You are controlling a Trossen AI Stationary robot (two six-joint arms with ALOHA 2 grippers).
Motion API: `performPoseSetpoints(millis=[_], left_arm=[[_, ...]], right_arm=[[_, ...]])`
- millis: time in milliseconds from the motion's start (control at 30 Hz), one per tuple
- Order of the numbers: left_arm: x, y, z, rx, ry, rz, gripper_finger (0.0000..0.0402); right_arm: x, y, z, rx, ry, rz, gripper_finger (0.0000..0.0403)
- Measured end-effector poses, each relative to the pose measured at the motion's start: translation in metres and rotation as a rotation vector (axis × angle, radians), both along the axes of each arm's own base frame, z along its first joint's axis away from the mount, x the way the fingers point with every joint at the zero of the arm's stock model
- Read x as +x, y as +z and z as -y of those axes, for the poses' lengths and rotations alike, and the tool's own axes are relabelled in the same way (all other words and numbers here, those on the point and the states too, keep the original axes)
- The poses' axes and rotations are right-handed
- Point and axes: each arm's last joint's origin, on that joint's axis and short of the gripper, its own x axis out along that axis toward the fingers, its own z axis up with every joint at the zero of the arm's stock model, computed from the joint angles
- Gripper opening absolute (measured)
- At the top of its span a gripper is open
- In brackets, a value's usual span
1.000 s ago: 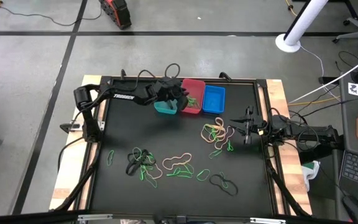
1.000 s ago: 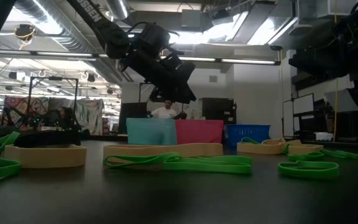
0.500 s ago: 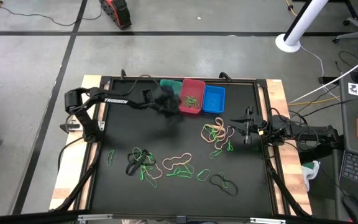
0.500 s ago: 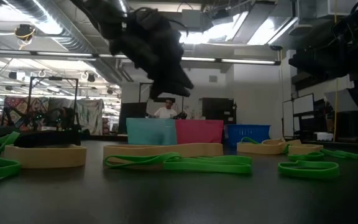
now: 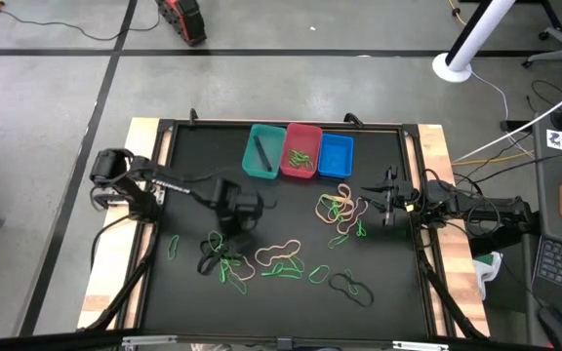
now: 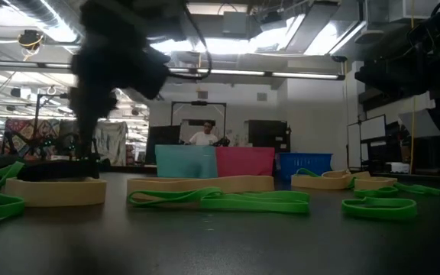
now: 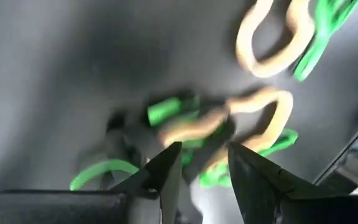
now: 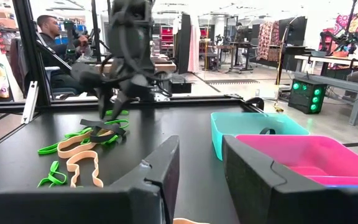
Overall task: Sort rubber bands into baskets
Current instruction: Put the green rubber band into the pink bin
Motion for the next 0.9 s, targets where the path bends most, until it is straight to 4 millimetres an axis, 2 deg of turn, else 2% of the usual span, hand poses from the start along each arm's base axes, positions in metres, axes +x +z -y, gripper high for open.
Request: performPoseSetpoints(millis=[167,367,633,900], left_arm=[[-0.007,-0.002,0.019,0.169,0.025,-0.049,0.0127],[-0.023,-0.005,0.022,0.350,0.058,-0.169,0.0127],[-0.044,-0.028,0.017,0.382,0.071,-0.290,0.0127],[-0.052,-0.044,0.016,0.373,0.070,-0.289,0.0127]], right_arm=[[0.000,0.000,0.000,0.000,0.000,0.000,0.0122],[0.000,0.000,0.000,0.000,0.000,0.000,0.0122],[0.000,0.000,0.000,0.000,0.001,0.000,0.0122],[0.000,0.000,0.000,0.000,0.001,0.000,0.0122]])
